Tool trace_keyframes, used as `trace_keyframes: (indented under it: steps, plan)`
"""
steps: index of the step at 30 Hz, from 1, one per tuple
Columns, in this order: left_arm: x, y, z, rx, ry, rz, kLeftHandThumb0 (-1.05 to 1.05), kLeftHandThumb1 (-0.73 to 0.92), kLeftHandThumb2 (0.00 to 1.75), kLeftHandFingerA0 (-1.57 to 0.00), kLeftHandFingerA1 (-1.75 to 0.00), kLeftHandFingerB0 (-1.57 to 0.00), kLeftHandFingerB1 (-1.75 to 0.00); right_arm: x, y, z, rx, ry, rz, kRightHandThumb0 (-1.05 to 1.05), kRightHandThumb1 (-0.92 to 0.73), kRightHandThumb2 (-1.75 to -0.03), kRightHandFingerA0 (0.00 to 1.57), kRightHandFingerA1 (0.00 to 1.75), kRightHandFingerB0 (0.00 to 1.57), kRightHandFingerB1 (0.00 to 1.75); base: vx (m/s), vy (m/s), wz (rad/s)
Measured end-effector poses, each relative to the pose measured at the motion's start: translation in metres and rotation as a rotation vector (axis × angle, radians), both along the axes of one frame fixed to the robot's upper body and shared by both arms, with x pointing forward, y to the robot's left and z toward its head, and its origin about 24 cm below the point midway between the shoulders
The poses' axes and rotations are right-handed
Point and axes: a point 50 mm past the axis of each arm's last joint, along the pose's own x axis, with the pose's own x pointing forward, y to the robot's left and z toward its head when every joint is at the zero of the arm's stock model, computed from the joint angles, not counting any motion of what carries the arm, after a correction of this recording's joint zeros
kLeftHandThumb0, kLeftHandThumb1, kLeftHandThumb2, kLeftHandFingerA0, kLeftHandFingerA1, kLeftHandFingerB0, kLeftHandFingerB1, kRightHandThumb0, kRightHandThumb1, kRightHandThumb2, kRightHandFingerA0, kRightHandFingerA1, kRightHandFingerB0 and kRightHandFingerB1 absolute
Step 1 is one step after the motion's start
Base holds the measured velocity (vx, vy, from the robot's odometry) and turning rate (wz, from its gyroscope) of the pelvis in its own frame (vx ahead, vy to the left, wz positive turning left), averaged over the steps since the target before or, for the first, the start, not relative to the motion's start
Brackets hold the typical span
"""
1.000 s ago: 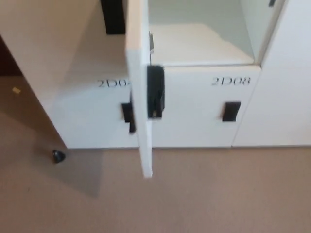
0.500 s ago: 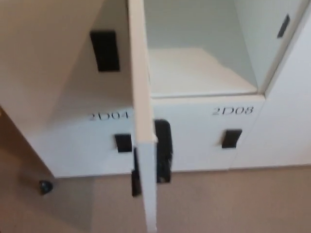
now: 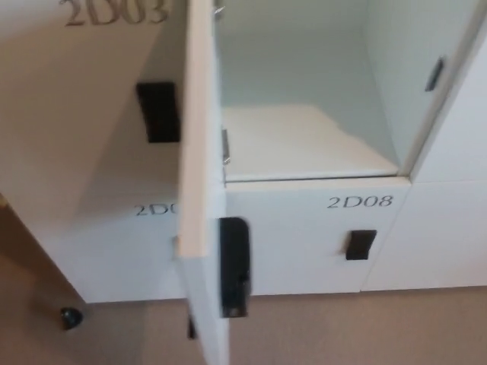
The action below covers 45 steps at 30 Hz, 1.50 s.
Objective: The robot walks towards an open cabinet and lifts its left hand to push the door towards the right to close it.
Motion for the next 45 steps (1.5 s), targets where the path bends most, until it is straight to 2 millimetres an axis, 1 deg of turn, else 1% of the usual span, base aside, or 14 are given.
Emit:
trace_keyframes:
  steps: [7, 12, 15, 17, 22, 30, 36, 45]
  plan:
    - [-0.0009, -0.0003, -0.0008, -0.001, 0.005, 0.000, -0.23, 0.68, 0.60, -0.62, -0.42, -0.46, -0.37, -0.0012, -0.0013, 0.0000, -0.003, 0.006, -0.001, -0.40, -0.66, -0.60, 0.70, 0.46, 0.56, 0.41, 0.08, -0.087, -0.06]
    - [-0.0015, -0.0017, -0.0020, 0.001, 0.009, -0.008, -0.23, 0.69, 0.60, -0.61, -0.41, -0.45, -0.36, 0.0006, -0.0004, -0.0002, 0.000, 0.007, -0.001, -0.39, -0.66, -0.60, 0.71, 0.46, 0.55, 0.41, 0.08, 0.099, -0.16]
    - [-0.0011, 0.0033, 0.0015, 0.021, 0.006, -0.008, -0.24, 0.67, 0.60, -0.62, -0.42, -0.45, -0.37, 0.0003, 0.0032, -0.0019, 0.010, 0.012, 0.003, -0.40, -0.65, -0.59, 0.71, 0.46, 0.55, 0.40, 0.06, 0.201, 0.20]
    - [-0.0014, 0.0032, 0.0013, 0.023, 0.008, -0.008, -0.22, 0.68, 0.60, -0.62, -0.42, -0.46, -0.37, 0.0001, 0.0038, -0.0023, 0.012, 0.013, 0.004, -0.41, -0.64, -0.58, 0.71, 0.46, 0.56, 0.40, 0.05, 0.132, -0.06]
    - [-0.0020, 0.0029, 0.0010, 0.024, 0.009, -0.010, -0.22, 0.68, 0.60, -0.61, -0.42, -0.46, -0.37, 0.0032, 0.0041, -0.0013, 0.013, 0.006, 0.011, -0.42, -0.65, -0.58, 0.70, 0.46, 0.56, 0.40, 0.02, 0.004, 0.02]
    - [-0.0025, 0.0026, 0.0006, 0.026, 0.011, -0.015, -0.23, 0.68, 0.60, -0.61, -0.42, -0.45, -0.37, 0.0009, 0.0042, -0.0023, 0.019, 0.022, 0.023, -0.41, -0.66, -0.58, 0.72, 0.46, 0.55, 0.40, 0.00, 0.000, 0.00]
    - [-0.0023, 0.0025, 0.0006, 0.027, 0.011, -0.017, -0.24, 0.67, 0.60, -0.62, -0.42, -0.46, -0.37, 0.0016, 0.0052, -0.0026, 0.022, 0.029, 0.037, -0.39, -0.63, -0.59, 0.72, 0.49, 0.56, 0.41, 0.00, 0.000, 0.00]
    - [-0.0021, 0.0022, 0.0003, 0.029, 0.016, -0.022, -0.24, 0.68, 0.60, -0.62, -0.41, -0.46, -0.37, 0.0015, 0.0056, -0.0032, 0.030, 0.040, 0.046, -0.40, -0.64, -0.59, 0.72, 0.48, 0.57, 0.41, 0.00, 0.000, 0.00]
